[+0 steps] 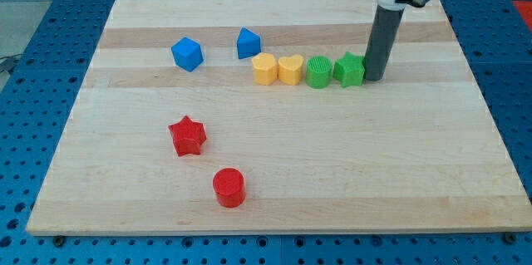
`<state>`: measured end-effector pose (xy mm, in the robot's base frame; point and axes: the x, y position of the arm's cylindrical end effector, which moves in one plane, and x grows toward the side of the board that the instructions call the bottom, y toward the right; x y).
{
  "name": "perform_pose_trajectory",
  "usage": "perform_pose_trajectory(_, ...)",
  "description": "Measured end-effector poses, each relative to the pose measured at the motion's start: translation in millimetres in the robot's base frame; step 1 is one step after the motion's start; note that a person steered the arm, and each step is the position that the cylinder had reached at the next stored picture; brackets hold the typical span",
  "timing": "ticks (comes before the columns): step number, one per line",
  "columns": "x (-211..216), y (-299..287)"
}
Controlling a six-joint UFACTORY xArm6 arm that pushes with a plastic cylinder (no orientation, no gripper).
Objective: Move your arm to the top side of the green blocks
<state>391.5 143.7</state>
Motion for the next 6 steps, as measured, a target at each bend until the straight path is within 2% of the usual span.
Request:
perform_pose_trajectory(2, -12, 58)
perform_pose_trajectory(3, -42, 75)
perform_pose_trajectory(4, -77, 67)
perform_pose_trajectory(6, -82, -4)
